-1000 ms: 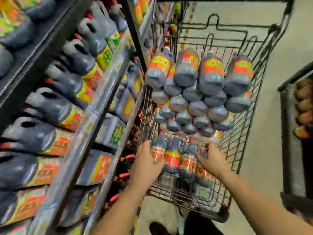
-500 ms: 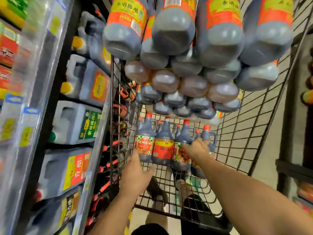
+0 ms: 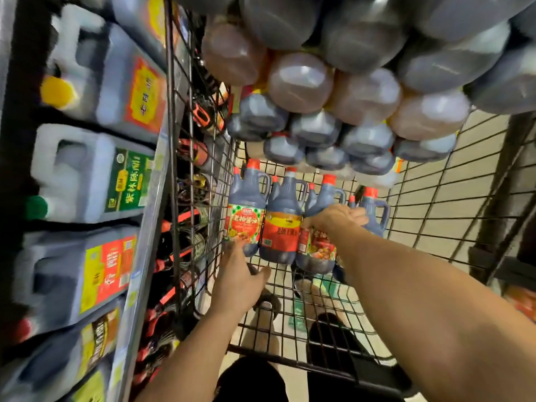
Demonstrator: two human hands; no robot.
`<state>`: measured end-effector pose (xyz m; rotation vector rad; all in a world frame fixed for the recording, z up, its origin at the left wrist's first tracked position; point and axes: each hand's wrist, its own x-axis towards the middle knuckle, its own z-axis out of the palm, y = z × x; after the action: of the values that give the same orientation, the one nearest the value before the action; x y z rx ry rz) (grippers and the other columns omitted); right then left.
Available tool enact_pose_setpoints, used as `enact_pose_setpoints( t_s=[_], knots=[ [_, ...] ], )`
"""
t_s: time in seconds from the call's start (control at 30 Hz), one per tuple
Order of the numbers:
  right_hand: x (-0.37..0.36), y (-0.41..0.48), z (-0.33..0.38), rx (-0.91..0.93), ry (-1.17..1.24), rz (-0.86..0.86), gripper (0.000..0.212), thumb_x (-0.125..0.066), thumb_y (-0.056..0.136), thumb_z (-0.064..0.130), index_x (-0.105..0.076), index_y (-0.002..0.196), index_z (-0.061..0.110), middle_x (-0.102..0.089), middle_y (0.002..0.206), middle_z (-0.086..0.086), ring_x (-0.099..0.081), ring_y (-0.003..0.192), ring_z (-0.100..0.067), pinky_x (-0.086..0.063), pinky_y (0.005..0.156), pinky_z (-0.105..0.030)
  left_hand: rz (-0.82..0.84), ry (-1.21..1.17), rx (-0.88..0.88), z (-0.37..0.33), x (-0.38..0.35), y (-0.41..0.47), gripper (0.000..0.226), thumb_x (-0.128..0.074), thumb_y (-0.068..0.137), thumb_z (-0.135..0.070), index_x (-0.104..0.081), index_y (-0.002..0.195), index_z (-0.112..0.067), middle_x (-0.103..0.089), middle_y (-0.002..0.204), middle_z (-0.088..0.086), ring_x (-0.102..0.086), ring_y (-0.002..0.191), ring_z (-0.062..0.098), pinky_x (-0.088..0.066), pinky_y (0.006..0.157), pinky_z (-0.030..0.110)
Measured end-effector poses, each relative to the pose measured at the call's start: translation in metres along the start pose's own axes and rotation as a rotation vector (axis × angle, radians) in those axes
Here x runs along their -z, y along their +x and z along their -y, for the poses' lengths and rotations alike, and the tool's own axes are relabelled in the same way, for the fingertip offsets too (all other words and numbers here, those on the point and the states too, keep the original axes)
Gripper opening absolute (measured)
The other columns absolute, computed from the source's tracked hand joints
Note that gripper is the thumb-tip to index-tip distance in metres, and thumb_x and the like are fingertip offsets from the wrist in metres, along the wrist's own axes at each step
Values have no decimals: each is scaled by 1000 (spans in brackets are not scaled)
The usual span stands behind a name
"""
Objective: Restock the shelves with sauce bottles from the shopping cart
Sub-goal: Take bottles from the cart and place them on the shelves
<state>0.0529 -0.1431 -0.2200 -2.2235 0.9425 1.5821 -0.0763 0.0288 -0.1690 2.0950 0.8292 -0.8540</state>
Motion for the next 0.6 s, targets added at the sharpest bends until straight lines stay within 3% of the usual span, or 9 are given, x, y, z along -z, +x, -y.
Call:
enact_pose_setpoints(
  t_s=[0.13, 0.2, 0.3, 0.4, 0.47, 0.6],
  knots=[
    [-5, 16, 12, 11, 120, 132, 79, -82, 72, 31, -45, 134, 0, -42, 141, -18, -42, 129, -35, -42, 106, -44, 19, -12, 9, 5, -2, 4, 57, -78, 82, -27, -48, 130, -23, -50, 113, -8, -54, 111, 17, -46, 95, 39],
    [-7, 19, 16, -69, 14, 31, 84, -83, 64, 44, -46, 129, 4, -42, 131, -15, -40, 125, -32, -43, 101, -40, 11, -14, -3, 7, -2, 6, 56, -77, 82, -27, -49, 130, -21, -50, 111, -8, -54, 111, 19, -46, 96, 40],
    [-10, 23, 19, -101, -98, -123, 110, -83, 51, 62, -40, 137, 7, -34, 124, -11, -31, 126, -30, -37, 93, -39, 0, -32, -29, 8, -2, 8, 54, -77, 82, -26, -49, 127, -23, -48, 101, -16, -53, 108, 16, -45, 94, 36],
    [-25, 27, 11, -92, 26, -215, 130, -81, 43, 72, -32, 142, 5, -26, 122, -9, -24, 130, -30, -26, 107, -46, -5, -29, -42, 8, -2, 8, 53, -76, 82, -28, -47, 126, -24, -44, 99, -18, -53, 106, 17, -47, 92, 36],
    [-31, 28, 5, -53, 59, -274, 132, -79, 41, 76, -31, 140, 4, -22, 114, -8, -25, 127, -29, -24, 108, -46, -7, -24, -44, 8, -2, 8, 57, -76, 82, -30, -46, 130, -22, -46, 105, -11, -53, 106, 17, -47, 91, 36],
    [-37, 21, -13, 79, 169, -362, 126, -84, 42, 68, -31, 137, 5, -30, 131, -12, -29, 130, -33, -29, 108, -45, -8, 2, -44, 10, -3, 7, 60, -75, 82, -33, -45, 132, -22, -47, 110, -9, -53, 107, 18, -44, 87, 33]
  ],
)
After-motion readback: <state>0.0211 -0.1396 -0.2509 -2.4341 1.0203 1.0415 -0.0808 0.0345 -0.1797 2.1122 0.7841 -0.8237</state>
